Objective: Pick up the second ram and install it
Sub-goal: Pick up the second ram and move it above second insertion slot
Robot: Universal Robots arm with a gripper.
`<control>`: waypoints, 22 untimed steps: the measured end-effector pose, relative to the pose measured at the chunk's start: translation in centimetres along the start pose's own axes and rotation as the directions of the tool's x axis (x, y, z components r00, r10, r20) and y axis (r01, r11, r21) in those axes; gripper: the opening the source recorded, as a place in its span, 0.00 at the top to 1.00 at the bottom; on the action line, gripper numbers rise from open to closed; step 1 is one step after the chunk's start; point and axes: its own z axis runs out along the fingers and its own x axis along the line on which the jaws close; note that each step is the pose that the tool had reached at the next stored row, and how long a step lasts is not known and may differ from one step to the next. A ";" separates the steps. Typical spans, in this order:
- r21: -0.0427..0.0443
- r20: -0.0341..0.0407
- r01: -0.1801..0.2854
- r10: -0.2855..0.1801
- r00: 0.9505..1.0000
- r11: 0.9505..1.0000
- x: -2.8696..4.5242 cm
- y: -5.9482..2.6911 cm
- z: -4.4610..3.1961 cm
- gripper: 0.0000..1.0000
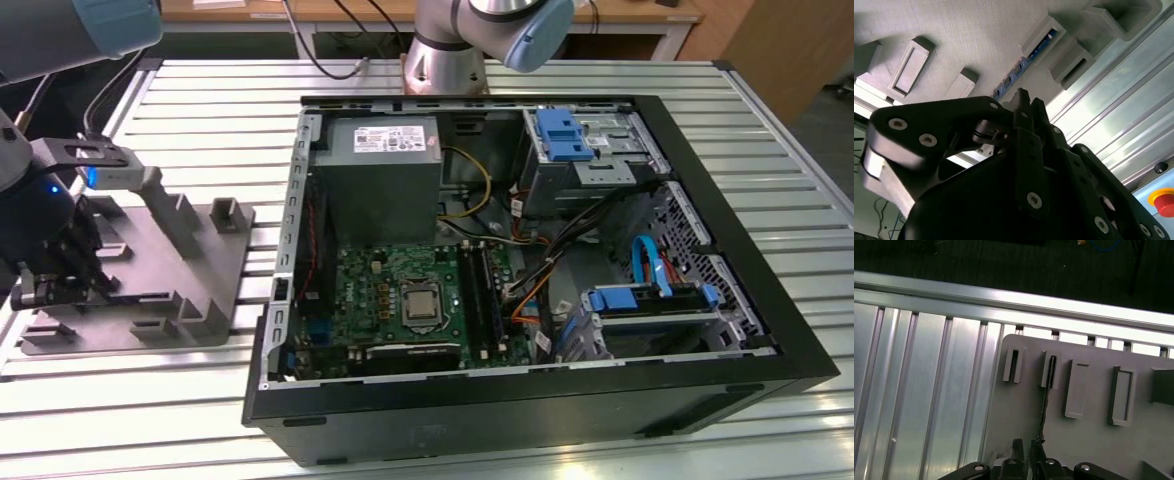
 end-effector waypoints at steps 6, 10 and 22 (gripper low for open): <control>0.000 0.000 0.000 0.000 1.000 1.000 0.00 0.00 0.00 0.65; 0.000 0.000 0.000 0.000 1.000 1.000 0.00 0.00 0.00 0.65; 0.001 0.006 -0.002 0.002 1.000 1.000 -0.12 0.16 1.11 0.65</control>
